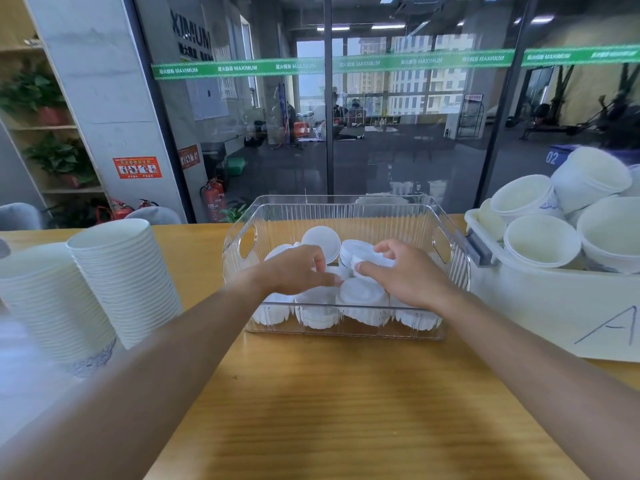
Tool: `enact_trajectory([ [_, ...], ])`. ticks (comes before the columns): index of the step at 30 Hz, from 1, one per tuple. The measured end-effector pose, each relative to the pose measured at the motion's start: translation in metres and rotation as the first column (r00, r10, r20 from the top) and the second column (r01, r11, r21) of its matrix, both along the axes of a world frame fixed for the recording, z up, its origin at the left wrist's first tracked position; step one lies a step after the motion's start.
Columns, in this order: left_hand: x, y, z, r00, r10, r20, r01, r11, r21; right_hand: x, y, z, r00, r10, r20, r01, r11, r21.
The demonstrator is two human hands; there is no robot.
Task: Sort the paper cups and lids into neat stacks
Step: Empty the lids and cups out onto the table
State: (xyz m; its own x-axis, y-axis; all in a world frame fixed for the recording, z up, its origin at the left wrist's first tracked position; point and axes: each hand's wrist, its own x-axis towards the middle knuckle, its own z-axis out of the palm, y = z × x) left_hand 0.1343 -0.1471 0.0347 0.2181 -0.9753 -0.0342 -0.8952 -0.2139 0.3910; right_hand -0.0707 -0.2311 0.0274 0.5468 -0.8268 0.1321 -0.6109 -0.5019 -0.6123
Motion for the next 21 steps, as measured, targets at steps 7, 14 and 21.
enact_trajectory([
  [7, 0.003, 0.006, -0.001, 0.996, 0.047, -0.077, -0.049, 0.998, -0.031, 0.001, 0.014, 0.003, 0.994, 0.107, -0.008, -0.107, 0.994, -0.01],
  [14, 0.003, 0.015, 0.006, 0.997, 0.003, -0.08, -0.004, 1.0, -0.011, 0.001, 0.021, 0.005, 0.99, 0.117, -0.085, -0.117, 0.993, 0.011],
  [21, 0.006, 0.017, 0.022, 0.996, -0.065, 0.068, 0.055, 0.988, 0.145, 0.009, 0.023, 0.007, 0.968, 0.121, -0.219, -0.115, 0.993, 0.036],
])
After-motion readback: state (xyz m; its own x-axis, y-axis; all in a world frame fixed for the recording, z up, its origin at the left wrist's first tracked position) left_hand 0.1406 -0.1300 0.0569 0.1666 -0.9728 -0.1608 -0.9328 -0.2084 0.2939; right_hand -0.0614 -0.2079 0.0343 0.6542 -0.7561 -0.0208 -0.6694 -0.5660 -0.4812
